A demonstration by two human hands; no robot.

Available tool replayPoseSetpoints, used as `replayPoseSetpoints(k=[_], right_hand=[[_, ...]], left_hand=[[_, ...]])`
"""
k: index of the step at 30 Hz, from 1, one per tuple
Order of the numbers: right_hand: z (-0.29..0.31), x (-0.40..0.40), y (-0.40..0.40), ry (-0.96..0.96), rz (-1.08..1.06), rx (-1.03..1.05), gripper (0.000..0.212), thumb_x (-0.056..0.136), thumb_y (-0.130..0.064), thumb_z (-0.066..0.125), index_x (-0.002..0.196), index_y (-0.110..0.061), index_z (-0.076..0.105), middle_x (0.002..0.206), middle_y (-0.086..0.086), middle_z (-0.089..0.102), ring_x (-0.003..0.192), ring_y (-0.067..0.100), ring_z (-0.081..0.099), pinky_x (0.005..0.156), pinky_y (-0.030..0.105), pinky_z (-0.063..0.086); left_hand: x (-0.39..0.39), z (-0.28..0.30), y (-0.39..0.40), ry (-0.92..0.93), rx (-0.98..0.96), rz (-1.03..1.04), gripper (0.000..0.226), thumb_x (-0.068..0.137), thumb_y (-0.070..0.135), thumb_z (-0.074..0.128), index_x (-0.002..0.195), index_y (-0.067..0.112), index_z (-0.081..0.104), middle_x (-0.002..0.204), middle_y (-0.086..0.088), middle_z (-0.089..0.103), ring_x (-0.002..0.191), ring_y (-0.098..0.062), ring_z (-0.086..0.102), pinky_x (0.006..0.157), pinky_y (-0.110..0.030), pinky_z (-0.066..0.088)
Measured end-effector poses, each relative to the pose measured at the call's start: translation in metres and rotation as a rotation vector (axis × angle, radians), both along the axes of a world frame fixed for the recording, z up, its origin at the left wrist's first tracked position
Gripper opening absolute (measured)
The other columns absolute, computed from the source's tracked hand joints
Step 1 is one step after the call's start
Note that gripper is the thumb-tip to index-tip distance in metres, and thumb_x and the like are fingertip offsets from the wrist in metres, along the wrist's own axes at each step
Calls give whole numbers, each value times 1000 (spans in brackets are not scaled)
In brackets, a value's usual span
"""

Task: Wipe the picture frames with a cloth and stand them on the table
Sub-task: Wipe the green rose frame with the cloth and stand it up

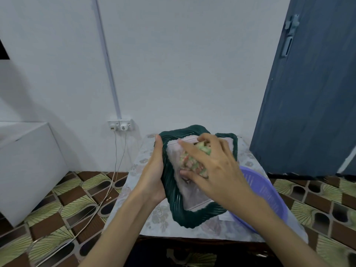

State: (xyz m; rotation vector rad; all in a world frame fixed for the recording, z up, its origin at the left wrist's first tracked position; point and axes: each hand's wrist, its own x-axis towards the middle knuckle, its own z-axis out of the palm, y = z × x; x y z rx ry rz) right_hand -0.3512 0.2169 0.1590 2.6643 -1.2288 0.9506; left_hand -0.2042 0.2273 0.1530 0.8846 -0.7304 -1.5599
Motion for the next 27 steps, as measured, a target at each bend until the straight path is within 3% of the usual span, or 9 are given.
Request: replayPoseSetpoints(k=[3, 8, 10, 13, 17, 20, 23, 25, 27], right_hand=[[-7, -3, 1, 6, 48, 133, 65, 88, -46, 32, 144, -40, 0, 134, -6, 19, 120, 14, 21, 102, 34, 29], [-5, -3, -16, -314, 15, -134, 41, 81, -16, 50, 121, -19, 44, 101, 3, 57, 87, 16, 53, 73, 19, 44], [-4, 3, -24, -318, -49, -238, 40, 76, -13, 44, 114, -10, 55, 85, 8, 58, 71, 14, 49, 62, 14, 37], [-25, 9, -13, -193, 40, -236, 41, 69, -5, 40, 106, -8, 59, 75, 7, 49, 64, 10, 38, 55, 13, 29], [-41, -7, -23, -145, 102, -181, 42, 70, -3, 36, 106, -12, 56, 76, 1, 47, 64, 8, 42, 52, 16, 44], [-24, -3, -37, -224, -5, -140, 45, 69, -10, 32, 107, -14, 55, 79, 1, 44, 70, 3, 32, 54, 12, 30], [-48, 1, -20, -101, 115, -115, 49, 69, -7, 31, 112, -14, 53, 79, 4, 44, 66, 10, 37, 58, 5, 21], [-61, -9, -8, -43, 203, -38, 48, 72, -7, 34, 115, -19, 52, 80, 5, 51, 65, 12, 44, 52, 12, 35], [-49, -15, -8, -288, 211, 202, 38, 84, -7, 48, 116, -25, 58, 87, -2, 63, 70, 8, 57, 58, 22, 51]], left_hand=[[1, -2, 0, 0, 3, -2, 74, 85, 71, 28, 115, 15, 66, 109, -12, 71, 97, -23, 69, 74, -34, 58], [1, -2, -3, -38, -26, 36, 70, 84, 72, 32, 120, 21, 63, 113, -10, 69, 102, -25, 67, 84, -39, 53], [-3, -1, -3, -59, -42, 65, 69, 83, 71, 35, 121, 20, 62, 111, -9, 70, 100, -24, 68, 81, -38, 56], [2, 0, -6, -39, -70, 108, 68, 87, 68, 31, 119, 17, 63, 108, -9, 71, 97, -24, 69, 79, -37, 56], [7, -4, -5, -110, -97, 118, 61, 89, 64, 29, 116, 22, 63, 107, -6, 72, 99, -23, 68, 86, -39, 52], [2, -4, -4, -142, -103, 112, 55, 90, 63, 31, 109, 24, 66, 107, -5, 72, 100, -22, 68, 88, -39, 52], [9, -6, -6, -114, -80, 121, 60, 88, 65, 32, 120, 24, 61, 112, -6, 70, 103, -24, 67, 89, -40, 52], [15, -12, -5, -104, -55, 109, 61, 86, 67, 33, 120, 24, 61, 112, -6, 70, 103, -25, 67, 91, -42, 51], [18, -19, -4, -80, -23, 88, 62, 86, 67, 32, 121, 24, 61, 115, -7, 69, 106, -26, 65, 94, -43, 49]])
